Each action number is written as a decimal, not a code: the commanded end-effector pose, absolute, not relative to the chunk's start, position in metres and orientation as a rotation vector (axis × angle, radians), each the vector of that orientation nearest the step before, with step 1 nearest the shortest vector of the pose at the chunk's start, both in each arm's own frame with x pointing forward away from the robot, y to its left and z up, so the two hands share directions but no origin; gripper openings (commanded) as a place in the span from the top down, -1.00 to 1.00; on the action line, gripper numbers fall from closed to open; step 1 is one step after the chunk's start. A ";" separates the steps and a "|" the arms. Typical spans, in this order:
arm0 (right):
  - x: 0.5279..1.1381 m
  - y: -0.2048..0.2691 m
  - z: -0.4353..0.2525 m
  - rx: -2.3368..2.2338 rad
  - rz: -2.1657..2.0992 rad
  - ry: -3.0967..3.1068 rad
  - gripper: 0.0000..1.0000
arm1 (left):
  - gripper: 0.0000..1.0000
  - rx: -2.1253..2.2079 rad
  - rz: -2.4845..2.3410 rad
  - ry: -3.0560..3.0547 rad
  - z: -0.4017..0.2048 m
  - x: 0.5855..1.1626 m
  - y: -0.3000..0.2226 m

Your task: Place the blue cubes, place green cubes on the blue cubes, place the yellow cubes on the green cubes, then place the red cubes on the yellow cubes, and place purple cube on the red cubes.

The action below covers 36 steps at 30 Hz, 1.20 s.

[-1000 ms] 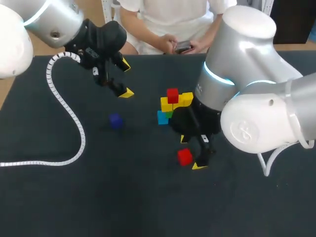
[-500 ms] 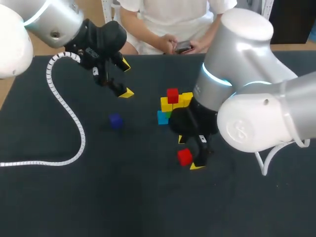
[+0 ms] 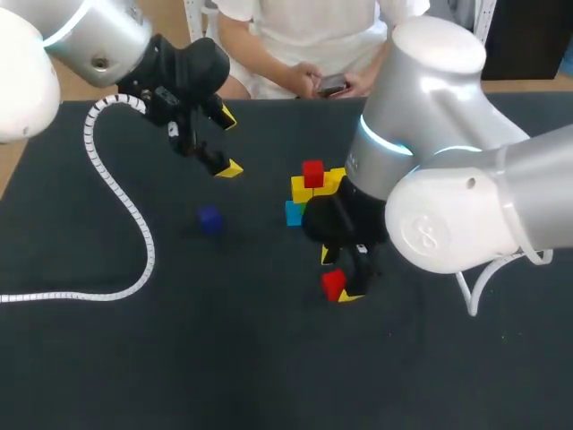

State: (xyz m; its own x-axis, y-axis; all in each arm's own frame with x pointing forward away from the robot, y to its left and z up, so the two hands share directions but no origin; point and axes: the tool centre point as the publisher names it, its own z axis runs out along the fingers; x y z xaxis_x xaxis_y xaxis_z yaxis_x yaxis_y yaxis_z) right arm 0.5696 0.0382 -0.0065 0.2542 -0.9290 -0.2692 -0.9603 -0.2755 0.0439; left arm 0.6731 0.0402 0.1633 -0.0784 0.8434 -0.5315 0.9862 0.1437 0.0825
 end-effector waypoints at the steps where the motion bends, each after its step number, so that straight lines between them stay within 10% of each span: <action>1: 0.572 0.038 -0.010 -2.379 0.378 1.807 -0.13 | -1.00 1.748 -0.419 1.968 0.163 0.673 0.041; 9: 0.572 0.039 -0.010 -2.375 0.383 1.800 0.25 | -1.00 1.748 -0.419 1.968 0.163 0.673 0.041; 14: 0.570 0.037 -0.010 -2.371 0.390 1.798 1.00 | -1.00 1.748 -0.419 1.968 0.163 0.673 0.041; 36: 0.575 -0.012 0.043 -2.072 0.469 1.891 1.00 | -1.00 1.748 -0.419 1.968 0.163 0.673 0.041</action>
